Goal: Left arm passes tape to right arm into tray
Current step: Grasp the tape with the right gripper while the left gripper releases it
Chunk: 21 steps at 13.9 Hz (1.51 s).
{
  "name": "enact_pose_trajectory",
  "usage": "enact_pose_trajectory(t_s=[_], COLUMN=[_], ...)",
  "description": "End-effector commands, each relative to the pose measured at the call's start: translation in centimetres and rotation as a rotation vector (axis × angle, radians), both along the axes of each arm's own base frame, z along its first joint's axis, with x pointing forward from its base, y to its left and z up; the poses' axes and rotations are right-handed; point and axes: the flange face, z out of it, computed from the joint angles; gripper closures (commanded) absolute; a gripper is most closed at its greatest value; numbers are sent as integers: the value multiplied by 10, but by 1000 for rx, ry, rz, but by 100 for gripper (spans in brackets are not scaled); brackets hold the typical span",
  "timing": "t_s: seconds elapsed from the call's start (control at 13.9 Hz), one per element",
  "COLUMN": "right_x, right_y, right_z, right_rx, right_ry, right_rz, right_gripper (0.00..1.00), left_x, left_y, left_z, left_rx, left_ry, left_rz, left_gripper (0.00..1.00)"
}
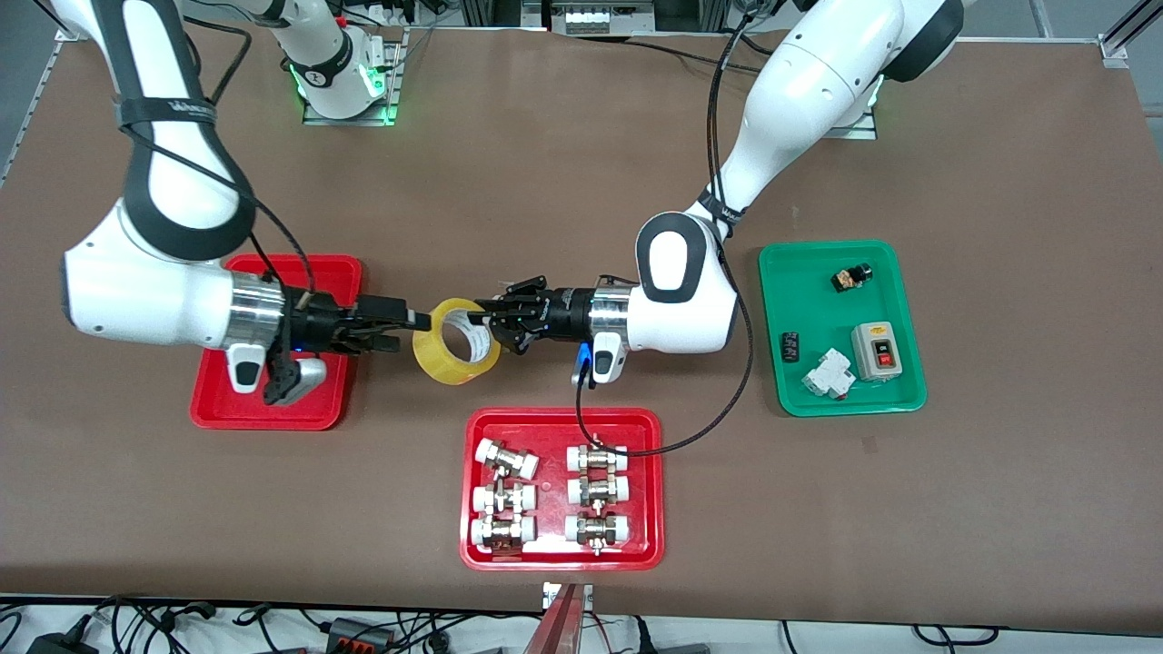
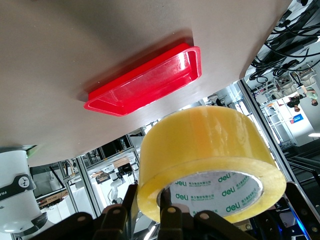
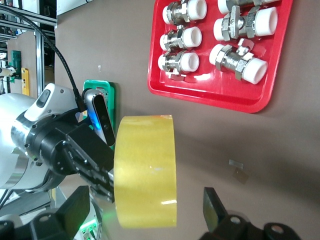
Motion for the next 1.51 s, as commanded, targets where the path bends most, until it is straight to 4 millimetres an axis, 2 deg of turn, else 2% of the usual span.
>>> enact_pose_trajectory(t_s=[0.0, 0.07, 0.14, 0.29, 0.43, 0.5, 0.57, 0.72, 0.86, 1.01, 1.15, 1.29, 1.37, 1.44], right_x=[5, 5, 6, 5, 5, 5, 6, 6, 7, 8, 11, 17, 18, 18], right_y=[11, 14, 15, 17, 19, 19, 18, 17, 18, 14, -1, -43, -67, -92], right_z=[-7, -10, -10, -10, -7, -7, -7, -6, -5, -3, -6, -21, -30, -41], right_rx=[6, 2, -2, -12, -13, -13, -14, -12, -12, -13, -15, -16, -10, -6], right_ry=[-26, -29, -36, -45, -50, -48, -50, -50, -45, -50, -44, -3, 20, 32], right_rz=[-9, -9, -12, -7, -2, -3, -6, -7, -14, -18, -30, -60, -42, -17], right_gripper=[0, 0, 16, 55, 84, 95, 100, 100, 100, 100, 100, 100, 100, 100], left_x=[4, 5, 5, 5, 5, 5, 6, 17, 30, 51, 70, 88, 92, 90], left_y=[-5, -4, -4, -4, -4, -4, -3, 11, 29, 63, 100, 151, 178, 195], left_z=[7, 6, 6, 6, 6, 6, 7, 13, 17, 24, 39, 50, 58, 63], left_rx=[-38, -37, -36, -34, -34, -34, -40, -30, 24, 86, 146, 188, 240, 293], left_ry=[-27, -26, -27, -26, -26, -17, 3, 107, 87, 20, -46, -70, -92, -103], left_rz=[8, 10, 9, 8, 8, 10, 24, 74, 88, 88, 58, -9, -75, -162], left_gripper=[100, 100, 100, 99, 99, 93, 75, 17, 0, 0, 0, 0, 0, 0])
